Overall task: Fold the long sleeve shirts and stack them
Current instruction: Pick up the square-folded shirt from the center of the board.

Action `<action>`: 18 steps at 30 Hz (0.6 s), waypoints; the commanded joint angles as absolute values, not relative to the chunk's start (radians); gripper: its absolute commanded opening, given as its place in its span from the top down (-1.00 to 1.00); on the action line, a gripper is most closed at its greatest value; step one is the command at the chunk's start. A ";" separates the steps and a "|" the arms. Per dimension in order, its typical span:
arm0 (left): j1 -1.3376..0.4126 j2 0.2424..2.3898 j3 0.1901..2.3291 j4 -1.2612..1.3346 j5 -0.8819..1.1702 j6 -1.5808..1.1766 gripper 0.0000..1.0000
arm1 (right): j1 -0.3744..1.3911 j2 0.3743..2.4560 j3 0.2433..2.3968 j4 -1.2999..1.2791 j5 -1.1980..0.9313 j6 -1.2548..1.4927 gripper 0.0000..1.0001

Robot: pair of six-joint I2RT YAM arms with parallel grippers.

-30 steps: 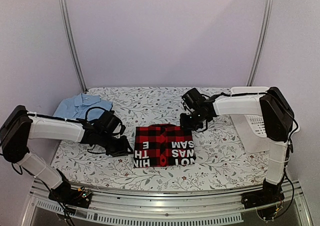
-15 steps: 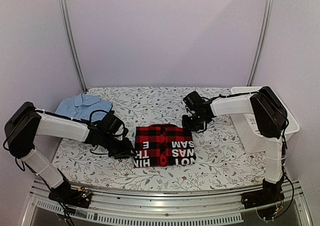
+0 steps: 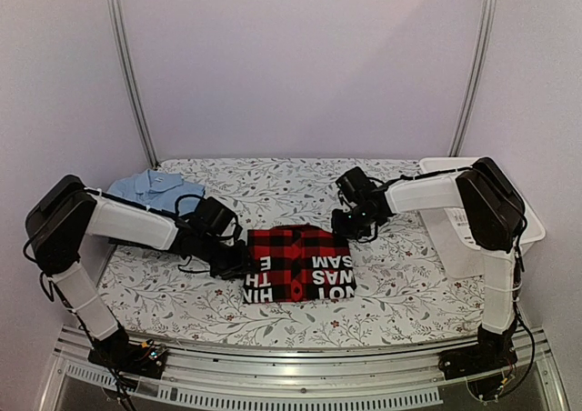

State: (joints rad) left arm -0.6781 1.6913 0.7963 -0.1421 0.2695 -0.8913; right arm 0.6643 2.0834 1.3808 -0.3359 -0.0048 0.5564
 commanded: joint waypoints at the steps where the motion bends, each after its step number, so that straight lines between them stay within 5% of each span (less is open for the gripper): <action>1: -0.669 1.753 0.786 -0.184 0.200 -0.909 0.36 | 0.660 2.079 1.344 -0.353 -0.035 0.544 0.59; 13: -0.669 1.742 0.793 -0.172 0.238 -0.903 1.00 | 0.660 2.050 1.340 -0.336 -0.058 0.533 0.54; 18: -0.669 1.729 0.823 -0.241 0.215 -0.861 1.00 | 0.660 2.027 1.340 -0.348 -0.058 0.528 0.42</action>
State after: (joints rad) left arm -0.6777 1.7187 0.8074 -0.1329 0.2543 -0.9035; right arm 0.6605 2.0693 1.3602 -0.3130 -0.0395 0.5369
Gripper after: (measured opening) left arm 0.019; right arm 0.268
